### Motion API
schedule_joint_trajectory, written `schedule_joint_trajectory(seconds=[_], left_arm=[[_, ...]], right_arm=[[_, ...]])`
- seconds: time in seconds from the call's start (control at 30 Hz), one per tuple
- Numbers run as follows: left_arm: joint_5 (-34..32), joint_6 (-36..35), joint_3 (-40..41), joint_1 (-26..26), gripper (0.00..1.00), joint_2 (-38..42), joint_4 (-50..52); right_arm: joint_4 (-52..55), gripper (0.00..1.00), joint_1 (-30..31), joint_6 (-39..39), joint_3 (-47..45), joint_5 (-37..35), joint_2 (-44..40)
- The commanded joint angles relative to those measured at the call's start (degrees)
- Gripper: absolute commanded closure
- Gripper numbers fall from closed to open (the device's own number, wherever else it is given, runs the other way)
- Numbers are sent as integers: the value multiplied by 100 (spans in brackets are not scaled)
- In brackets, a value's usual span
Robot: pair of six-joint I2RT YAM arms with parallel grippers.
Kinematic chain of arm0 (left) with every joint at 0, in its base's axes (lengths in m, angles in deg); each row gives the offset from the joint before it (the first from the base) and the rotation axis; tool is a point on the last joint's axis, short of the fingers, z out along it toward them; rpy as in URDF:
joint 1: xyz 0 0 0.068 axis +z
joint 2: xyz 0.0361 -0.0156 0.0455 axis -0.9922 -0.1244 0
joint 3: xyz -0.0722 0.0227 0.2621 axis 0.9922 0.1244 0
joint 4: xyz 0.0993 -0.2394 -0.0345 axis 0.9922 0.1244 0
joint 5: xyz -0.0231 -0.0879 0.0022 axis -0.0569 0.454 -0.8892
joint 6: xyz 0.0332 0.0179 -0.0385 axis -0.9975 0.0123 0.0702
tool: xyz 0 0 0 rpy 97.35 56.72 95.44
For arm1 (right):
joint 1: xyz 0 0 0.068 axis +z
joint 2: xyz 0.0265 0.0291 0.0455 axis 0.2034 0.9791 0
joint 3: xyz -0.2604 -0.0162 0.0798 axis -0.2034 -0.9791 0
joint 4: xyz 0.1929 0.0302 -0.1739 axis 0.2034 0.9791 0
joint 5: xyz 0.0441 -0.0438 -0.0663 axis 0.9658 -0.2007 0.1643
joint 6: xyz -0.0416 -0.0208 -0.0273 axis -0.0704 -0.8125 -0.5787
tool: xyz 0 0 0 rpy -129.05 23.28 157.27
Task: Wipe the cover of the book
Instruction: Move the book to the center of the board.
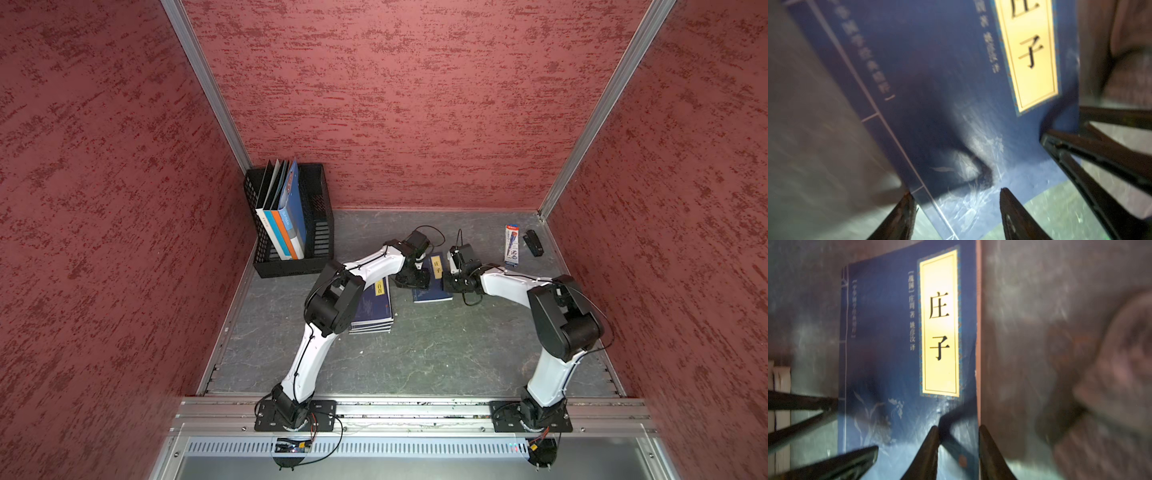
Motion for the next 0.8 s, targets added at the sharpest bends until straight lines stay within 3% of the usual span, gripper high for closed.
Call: schedule_joint_trajectory(seconds=[0.0,0.27,0.4,0.57,0.77], left_arm=[[478,366,530,-369,35,369,-722],[452,857,1733,-782,36,1180,-1165],[421,823,1858,-876,33,1407,-1102],[344,570,1724,-680,22,1717,-878],[255,337,1809,-285,14,2268,-690]], right_arm=[[-254,68,433,294,-521,203,-491],[235,68,1010,1052,-1613,-255,-1648],[701,65,1029,1151,-1764,-629,-2303],[1246,47,947,847,-1209,-1288,-2381],[1597,37,331,129,-139,-1746,-1855]])
